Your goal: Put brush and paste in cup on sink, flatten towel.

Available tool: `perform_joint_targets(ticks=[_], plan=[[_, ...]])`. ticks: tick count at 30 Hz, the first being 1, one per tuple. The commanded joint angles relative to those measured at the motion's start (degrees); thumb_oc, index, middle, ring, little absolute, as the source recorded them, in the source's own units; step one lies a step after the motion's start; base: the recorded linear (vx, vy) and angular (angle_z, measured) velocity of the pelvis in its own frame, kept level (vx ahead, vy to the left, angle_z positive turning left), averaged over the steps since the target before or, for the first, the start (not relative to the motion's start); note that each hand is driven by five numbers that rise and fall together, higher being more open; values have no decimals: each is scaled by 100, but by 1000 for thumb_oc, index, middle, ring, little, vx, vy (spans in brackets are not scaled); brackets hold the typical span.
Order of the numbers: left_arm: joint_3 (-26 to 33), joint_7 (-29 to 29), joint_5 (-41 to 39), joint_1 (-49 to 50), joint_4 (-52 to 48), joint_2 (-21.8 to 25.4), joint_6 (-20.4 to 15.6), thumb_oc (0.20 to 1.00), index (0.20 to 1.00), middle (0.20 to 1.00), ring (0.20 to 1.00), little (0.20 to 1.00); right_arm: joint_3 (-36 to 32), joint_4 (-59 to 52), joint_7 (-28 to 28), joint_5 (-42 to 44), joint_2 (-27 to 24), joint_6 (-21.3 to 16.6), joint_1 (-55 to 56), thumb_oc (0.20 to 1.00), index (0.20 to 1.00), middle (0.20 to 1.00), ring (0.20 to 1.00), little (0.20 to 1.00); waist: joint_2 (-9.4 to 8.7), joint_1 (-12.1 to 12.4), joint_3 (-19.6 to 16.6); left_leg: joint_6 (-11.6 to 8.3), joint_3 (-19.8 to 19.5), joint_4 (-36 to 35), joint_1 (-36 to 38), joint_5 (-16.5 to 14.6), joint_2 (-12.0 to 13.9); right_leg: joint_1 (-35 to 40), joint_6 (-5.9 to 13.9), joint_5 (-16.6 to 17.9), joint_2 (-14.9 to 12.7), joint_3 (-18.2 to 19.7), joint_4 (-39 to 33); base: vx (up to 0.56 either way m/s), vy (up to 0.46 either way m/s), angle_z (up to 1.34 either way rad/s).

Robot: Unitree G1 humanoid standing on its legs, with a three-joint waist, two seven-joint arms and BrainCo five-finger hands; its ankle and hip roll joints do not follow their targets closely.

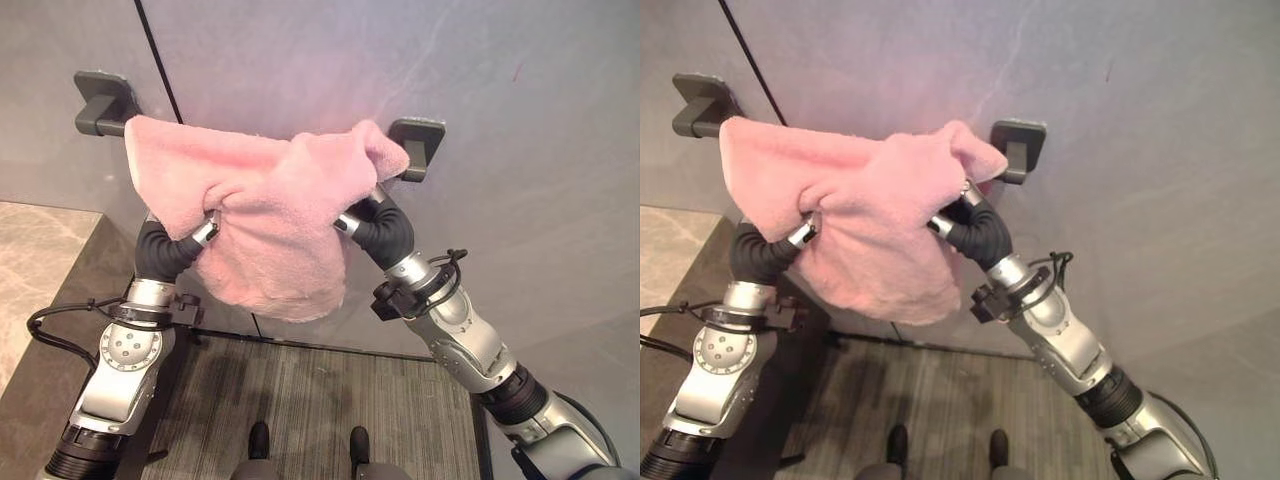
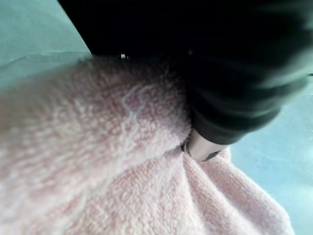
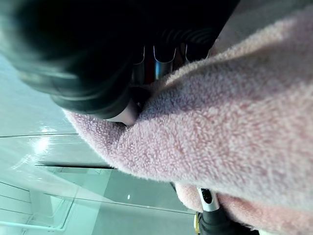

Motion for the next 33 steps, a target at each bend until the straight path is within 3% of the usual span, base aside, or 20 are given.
perform_joint_targets(ticks=[1, 9, 12, 16, 23, 32, 33], plan=[[328, 305, -246, -40, 13, 253, -356, 200, 200, 200, 200, 200, -115, -337, 115, 203, 31, -349, -186, 200, 200, 200, 200, 200, -306, 5, -240, 48, 375, 17, 19, -88, 14, -43, 495, 202, -671, 146, 7, 0, 0, 0], [409, 503, -106, 76, 494, 218, -271, 200, 200, 200, 200, 200, 293, 290, 131, 78, 128, -96, -331, 200, 200, 200, 200, 200, -293, 113, -189, 61, 343, 17, -9, -72, -2, -52, 481, 202, -688, 104, -9, 0, 0, 0], [330, 553, -145, -9, 814, 163, -240, 200, 200, 200, 200, 200, 605, 757, 280, 616, 399, 91, -372, 200, 200, 200, 200, 200, -300, 184, -176, 65, 326, 17, -29, -56, -2, -60, 475, 206, -689, 87, -9, 0, 0, 0], [238, 758, -66, -179, 1179, 92, -250, 200, 200, 200, 200, 200, 798, 1008, 231, 374, 479, 170, -551, 200, 200, 200, 200, 200, -315, 235, -165, 64, 320, 17, -44, -48, 9, -73, 474, 207, -688, 83, -9, 0, 0, 0], [-258, 873, 305, -358, 1437, -138, -122, 200, 200, 200, 200, 200, 766, 1346, -19, 81, 731, 144, -456, 200, 200, 200, 200, 200, -309, 203, -177, 75, 322, 17, -86, -43, 0, -115, 481, 237, -697, 96, -9, 0, 0, 0], [-256, 778, 357, -226, 1374, -111, -79, 200, 200, 200, 200, 200, 518, 1090, -81, -18, 656, 83, -21, 200, 200, 200, 200, 200, -256, 109, -227, 86, 359, 17, -37, -67, -4, -110, 494, 228, -713, 126, -9, 0, 0, 0], [-256, 758, 352, -195, 1394, -107, -72, 200, 200, 200, 200, 200, 518, 1078, -45, 0, 648, 99, 32, 369, 369, 369, 369, 369, -243, 106, -236, 87, 360, 17, -33, -68, -3, -103, 492, 223, -716, 127, -9, 0, 0, 0]])
